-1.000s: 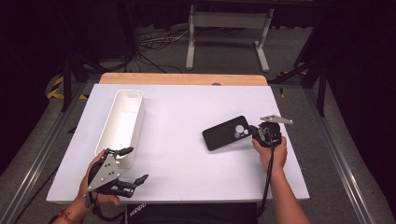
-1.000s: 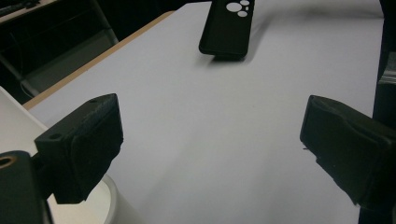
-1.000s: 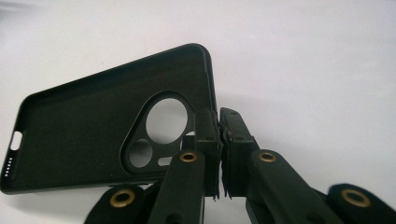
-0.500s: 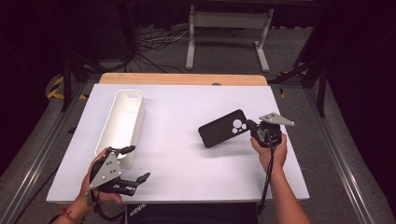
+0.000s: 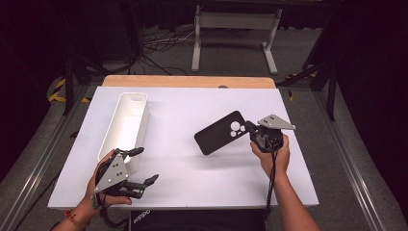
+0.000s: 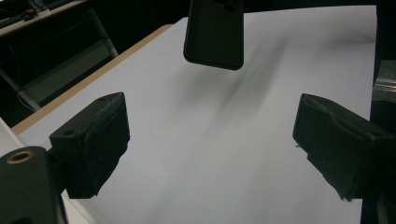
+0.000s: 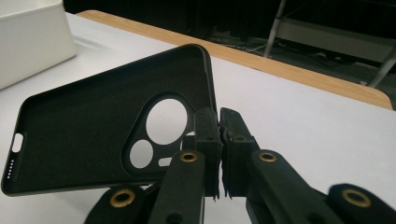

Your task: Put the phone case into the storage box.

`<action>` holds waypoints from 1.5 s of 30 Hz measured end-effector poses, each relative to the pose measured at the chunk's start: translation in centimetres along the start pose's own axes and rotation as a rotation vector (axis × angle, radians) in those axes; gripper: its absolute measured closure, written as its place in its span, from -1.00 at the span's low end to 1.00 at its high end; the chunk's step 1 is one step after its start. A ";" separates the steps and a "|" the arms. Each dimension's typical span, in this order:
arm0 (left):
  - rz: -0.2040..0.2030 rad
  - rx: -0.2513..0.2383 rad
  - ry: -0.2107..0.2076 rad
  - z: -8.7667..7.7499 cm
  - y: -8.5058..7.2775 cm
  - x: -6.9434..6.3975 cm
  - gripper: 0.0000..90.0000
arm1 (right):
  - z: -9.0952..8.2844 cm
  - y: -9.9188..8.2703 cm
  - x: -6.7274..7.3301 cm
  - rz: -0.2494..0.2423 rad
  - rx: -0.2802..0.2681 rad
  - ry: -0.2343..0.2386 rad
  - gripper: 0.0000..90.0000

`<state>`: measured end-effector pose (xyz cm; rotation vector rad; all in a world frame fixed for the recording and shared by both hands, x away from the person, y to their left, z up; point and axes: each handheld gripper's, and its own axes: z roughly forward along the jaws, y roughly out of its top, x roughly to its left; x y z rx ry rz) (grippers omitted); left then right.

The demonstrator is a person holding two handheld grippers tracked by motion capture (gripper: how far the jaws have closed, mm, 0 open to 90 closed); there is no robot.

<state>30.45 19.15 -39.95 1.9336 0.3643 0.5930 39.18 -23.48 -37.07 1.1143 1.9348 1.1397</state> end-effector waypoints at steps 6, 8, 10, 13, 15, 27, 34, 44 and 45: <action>0.017 0.009 -0.004 0.8 1.0 0.0 -0.73 | 0.0 0.8 1.5 -0.062 -0.017 0.024 0.94; 0.014 0.019 -0.007 1.2 1.1 0.0 -0.74 | 0.0 1.0 2.0 -0.082 -0.020 0.033 0.94; 0.010 0.018 -0.014 1.6 1.5 0.1 -0.75 | 0.0 1.1 2.4 -0.097 -0.024 0.036 0.94; 0.013 0.022 -0.015 2.0 1.9 0.2 -0.76 | 0.0 1.3 2.9 -0.107 -0.027 0.047 0.94; 0.011 0.007 -0.017 2.5 2.4 0.3 -0.76 | 0.1 1.5 3.5 -0.131 -0.027 0.054 0.94; -0.004 0.049 -0.003 5.3 4.3 0.8 -0.62 | 0.1 2.2 5.8 -0.258 -0.063 0.095 0.94; -0.015 0.085 -0.022 7.5 5.0 1.1 -0.48 | 0.3 2.2 7.1 -0.327 -0.072 0.123 0.94; -0.032 0.077 -0.066 9.3 5.7 2.0 -0.11 | 0.4 2.4 8.6 -0.449 -0.070 0.168 0.94; -0.036 0.075 -0.066 9.5 5.7 2.2 -0.11 | 0.4 2.4 8.9 -0.463 -0.070 0.172 0.93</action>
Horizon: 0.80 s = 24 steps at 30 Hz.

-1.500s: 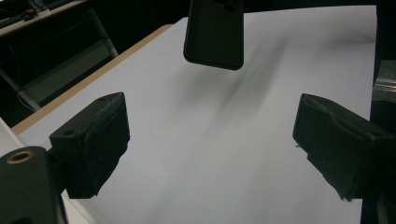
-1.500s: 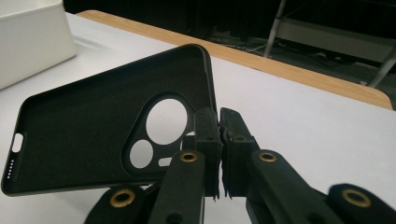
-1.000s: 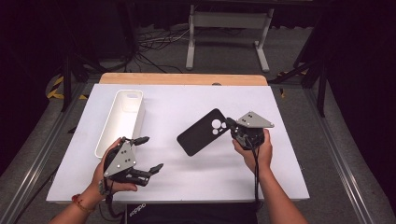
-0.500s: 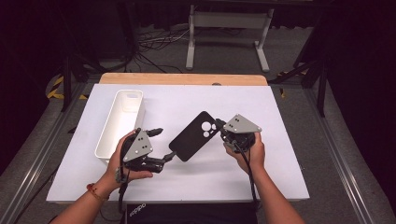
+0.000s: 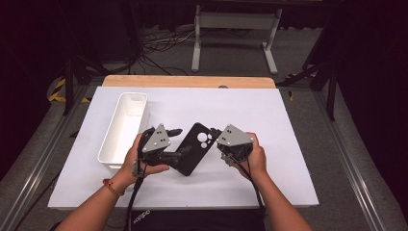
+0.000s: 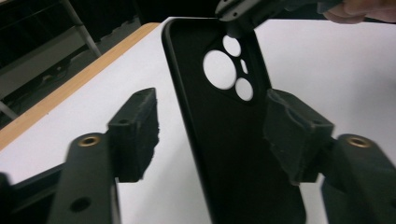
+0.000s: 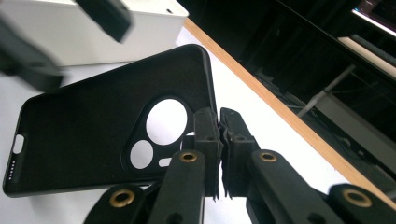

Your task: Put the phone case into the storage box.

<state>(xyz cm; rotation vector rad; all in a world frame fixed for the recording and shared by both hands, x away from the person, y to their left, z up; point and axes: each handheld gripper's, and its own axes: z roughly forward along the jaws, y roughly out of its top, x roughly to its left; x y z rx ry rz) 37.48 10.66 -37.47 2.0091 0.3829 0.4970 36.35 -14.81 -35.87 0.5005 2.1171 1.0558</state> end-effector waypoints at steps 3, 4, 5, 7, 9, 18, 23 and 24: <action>-0.014 -0.002 -0.002 0.4 0.1 0.4 0.06 | 0.0 0.3 0.6 -0.051 0.004 0.004 0.93; -0.017 -0.004 -0.005 0.5 0.2 0.5 0.08 | 0.0 0.3 0.8 -0.059 0.003 0.007 0.93; -0.018 -0.004 -0.012 0.6 0.2 0.6 0.13 | 0.0 0.4 0.9 -0.068 -0.001 0.011 0.93; -0.020 0.002 -0.020 0.7 0.3 0.8 0.23 | 0.1 0.6 1.4 -0.101 -0.001 0.015 0.93; -0.024 -0.005 -0.029 0.7 0.3 0.8 0.24 | 0.1 0.6 1.6 -0.116 0.001 0.008 0.93; -0.031 -0.012 -0.067 0.2 0.1 0.8 0.54 | -0.1 1.1 4.0 -0.264 -0.008 -0.007 0.93; -0.027 -0.008 -0.067 0.0 0.3 0.6 0.58 | -0.3 1.1 3.9 -0.265 -0.013 -0.003 0.93; -0.012 0.000 -0.056 -0.1 0.5 0.6 0.60 | -0.3 1.1 3.9 -0.267 -0.013 -0.005 0.93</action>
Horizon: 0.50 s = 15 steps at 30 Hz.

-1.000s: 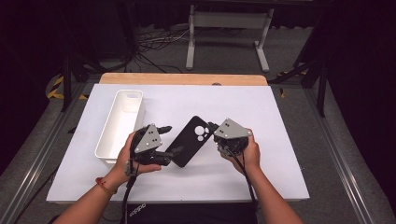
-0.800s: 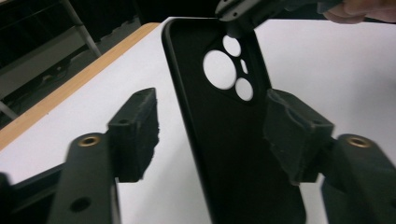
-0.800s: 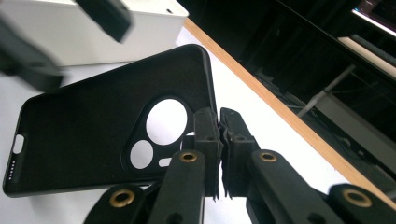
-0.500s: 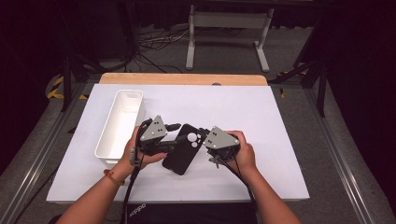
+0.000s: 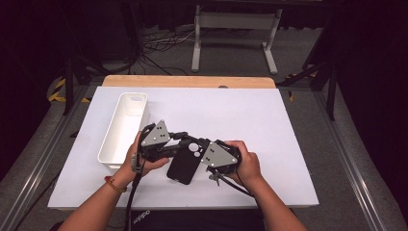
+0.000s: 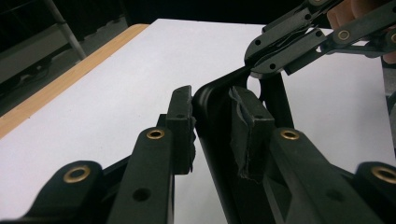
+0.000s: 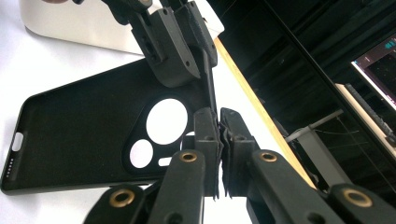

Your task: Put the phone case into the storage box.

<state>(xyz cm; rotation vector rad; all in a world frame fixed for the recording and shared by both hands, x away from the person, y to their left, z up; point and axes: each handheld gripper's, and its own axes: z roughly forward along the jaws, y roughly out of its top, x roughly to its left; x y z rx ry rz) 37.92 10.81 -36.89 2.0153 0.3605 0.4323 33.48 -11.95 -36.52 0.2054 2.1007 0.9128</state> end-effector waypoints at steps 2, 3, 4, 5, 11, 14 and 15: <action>-0.009 -0.005 -0.001 -0.2 0.1 -0.1 0.61 | -0.1 0.0 0.0 -0.003 0.000 -0.003 0.93; -0.002 -0.009 0.001 -0.3 0.2 -0.2 0.67 | -0.3 0.1 -0.1 0.003 -0.013 -0.004 0.93; 0.001 -0.017 0.007 -0.6 0.4 -0.3 0.69 | -0.4 0.2 -0.1 0.004 -0.016 -0.005 0.93; 0.001 -0.017 0.007 -0.6 0.4 -0.3 0.71 | -0.4 0.2 -0.1 0.004 -0.016 -0.005 0.93; 0.045 -0.030 0.037 -1.4 0.9 -0.9 0.78 | -0.7 0.4 -0.1 0.002 -0.028 -0.036 0.89; 0.067 -0.042 0.056 -1.7 1.1 -1.1 0.80 | -0.9 0.4 -0.2 0.040 -0.051 -0.031 0.84; 0.063 -0.048 0.057 -1.8 1.1 -1.1 0.80 | -0.9 0.3 -0.3 0.057 -0.060 -0.035 0.81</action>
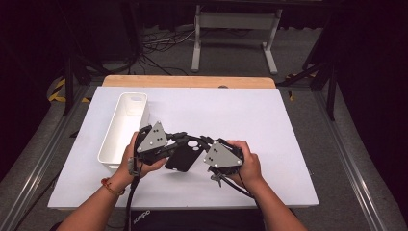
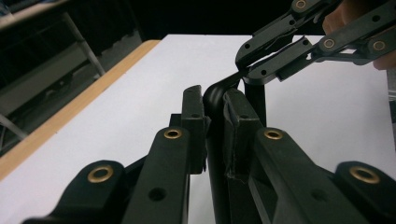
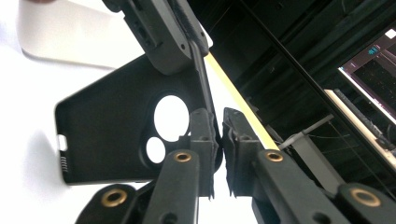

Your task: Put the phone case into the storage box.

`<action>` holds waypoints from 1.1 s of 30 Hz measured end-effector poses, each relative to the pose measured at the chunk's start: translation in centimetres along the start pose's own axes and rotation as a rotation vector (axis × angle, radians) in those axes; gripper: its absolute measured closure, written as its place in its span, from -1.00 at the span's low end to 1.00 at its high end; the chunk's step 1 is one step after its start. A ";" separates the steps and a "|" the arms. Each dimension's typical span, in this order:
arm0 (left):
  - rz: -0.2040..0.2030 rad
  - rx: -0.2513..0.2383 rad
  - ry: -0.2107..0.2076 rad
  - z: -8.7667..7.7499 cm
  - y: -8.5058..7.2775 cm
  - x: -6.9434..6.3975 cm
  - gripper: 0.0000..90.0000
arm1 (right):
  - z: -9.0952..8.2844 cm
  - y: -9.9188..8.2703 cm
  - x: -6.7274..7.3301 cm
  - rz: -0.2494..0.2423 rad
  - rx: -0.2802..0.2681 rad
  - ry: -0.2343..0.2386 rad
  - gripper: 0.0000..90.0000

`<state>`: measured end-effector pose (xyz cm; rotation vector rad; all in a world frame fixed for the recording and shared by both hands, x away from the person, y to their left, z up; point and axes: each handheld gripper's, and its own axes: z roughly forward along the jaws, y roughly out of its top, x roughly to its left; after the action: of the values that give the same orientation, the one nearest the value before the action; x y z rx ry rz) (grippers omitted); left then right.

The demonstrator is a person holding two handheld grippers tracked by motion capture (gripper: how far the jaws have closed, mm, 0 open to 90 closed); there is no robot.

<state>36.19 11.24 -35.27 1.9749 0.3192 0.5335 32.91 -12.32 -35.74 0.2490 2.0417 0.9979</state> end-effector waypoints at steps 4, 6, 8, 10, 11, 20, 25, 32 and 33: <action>-0.005 -0.015 0.012 -0.3 0.1 0.2 0.80 | -0.3 -0.1 -0.4 0.056 -0.025 -0.002 0.68; -0.018 -0.022 0.013 -0.6 0.2 0.3 0.80 | -0.5 -0.2 -0.8 0.098 -0.043 0.004 0.62; -0.015 -0.026 0.022 -0.8 0.2 0.5 0.80 | -0.7 -0.2 -1.0 0.120 -0.051 0.003 0.53; -0.026 -0.033 0.030 -1.1 0.2 0.7 0.81 | -1.0 -0.4 -1.5 0.169 -0.071 0.011 0.42; -0.026 -0.033 0.030 -1.1 0.2 0.7 0.81 | -1.0 -0.4 -1.5 0.169 -0.071 0.011 0.42; -0.052 -0.057 0.054 -1.6 0.2 1.3 0.81 | -1.4 -1.1 -2.0 0.257 -0.065 -0.008 -0.04; -0.068 -0.064 0.059 -2.0 0.3 1.5 0.81 | -2.2 -2.3 -2.2 0.285 -0.065 -0.010 -0.24; -0.088 -0.095 0.079 -2.6 0.3 2.0 0.81 | -3.3 -5.1 -2.0 0.314 -0.031 -0.033 -0.45; -0.087 -0.095 0.079 -2.8 0.4 2.2 0.81 | -3.4 -5.4 -2.0 0.315 -0.026 -0.032 -0.48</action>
<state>36.66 14.20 -33.37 1.8427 0.4202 0.5616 32.58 -18.81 -37.35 0.5827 1.9968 1.2003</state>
